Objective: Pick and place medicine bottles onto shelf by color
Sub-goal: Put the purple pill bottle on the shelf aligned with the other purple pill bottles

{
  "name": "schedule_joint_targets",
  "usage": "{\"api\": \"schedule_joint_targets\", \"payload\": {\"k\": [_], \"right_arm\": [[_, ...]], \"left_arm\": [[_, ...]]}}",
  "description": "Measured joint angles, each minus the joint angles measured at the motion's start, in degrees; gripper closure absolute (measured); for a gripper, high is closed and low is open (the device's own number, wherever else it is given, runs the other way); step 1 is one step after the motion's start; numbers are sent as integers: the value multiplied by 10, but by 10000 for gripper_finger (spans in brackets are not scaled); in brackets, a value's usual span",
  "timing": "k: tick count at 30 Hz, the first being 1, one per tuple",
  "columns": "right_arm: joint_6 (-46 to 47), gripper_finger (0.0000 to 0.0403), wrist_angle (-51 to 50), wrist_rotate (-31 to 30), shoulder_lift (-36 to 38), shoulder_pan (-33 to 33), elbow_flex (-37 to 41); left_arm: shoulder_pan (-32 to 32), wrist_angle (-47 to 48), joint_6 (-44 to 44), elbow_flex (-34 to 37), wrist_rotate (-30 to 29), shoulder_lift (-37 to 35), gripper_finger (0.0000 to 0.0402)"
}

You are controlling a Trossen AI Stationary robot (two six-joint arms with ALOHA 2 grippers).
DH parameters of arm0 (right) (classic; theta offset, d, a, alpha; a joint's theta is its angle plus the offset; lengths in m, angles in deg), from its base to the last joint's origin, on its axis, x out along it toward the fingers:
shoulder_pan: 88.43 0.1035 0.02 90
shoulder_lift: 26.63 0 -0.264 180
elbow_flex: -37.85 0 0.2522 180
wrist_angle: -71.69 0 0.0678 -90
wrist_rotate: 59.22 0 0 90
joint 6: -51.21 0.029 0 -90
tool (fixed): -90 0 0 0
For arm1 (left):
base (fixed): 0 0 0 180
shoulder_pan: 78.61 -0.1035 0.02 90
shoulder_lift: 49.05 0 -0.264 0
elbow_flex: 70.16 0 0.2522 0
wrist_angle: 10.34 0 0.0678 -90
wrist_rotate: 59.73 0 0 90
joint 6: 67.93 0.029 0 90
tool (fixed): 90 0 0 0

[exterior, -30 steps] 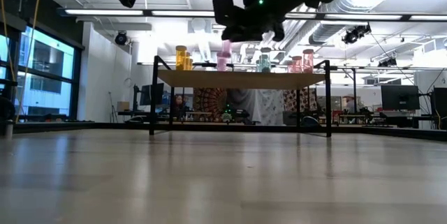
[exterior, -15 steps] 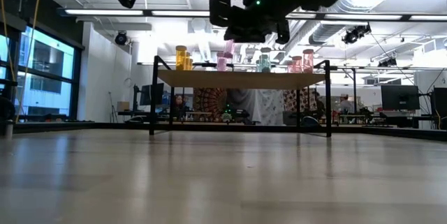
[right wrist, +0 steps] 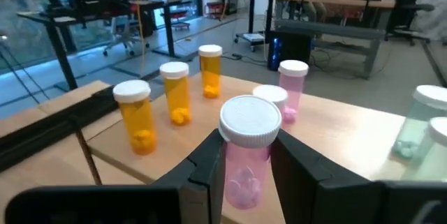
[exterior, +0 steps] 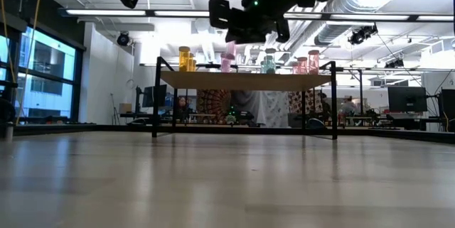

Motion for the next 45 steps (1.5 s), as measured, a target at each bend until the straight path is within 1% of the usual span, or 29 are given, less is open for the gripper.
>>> {"api": "schedule_joint_targets", "payload": {"k": [4,6,11,16,25,31,35,45], "right_arm": [[7,315,0,41,0,-13,-2],[5,315,-4,49,0,-16,-9],[-13,315,-48,53,0,-19,-35],[14,315,-78,51,-1,-19,-37],[25,315,-66,48,-34,-24,-37],[25,315,-66,51,-34,-38,-36],[26,315,-66,69,-34,-45,-36],[39,315,-75,84,-33,-51,-36]], "left_arm": [[0,0,0,0,0,0,204],[0,0,0,0,0,0,204],[0,0,0,0,0,0,204],[0,0,0,0,0,0,204],[0,0,0,0,0,0,204],[0,0,0,0,0,0,204],[0,0,0,0,0,0,204],[0,0,0,0,0,0,204]]}}
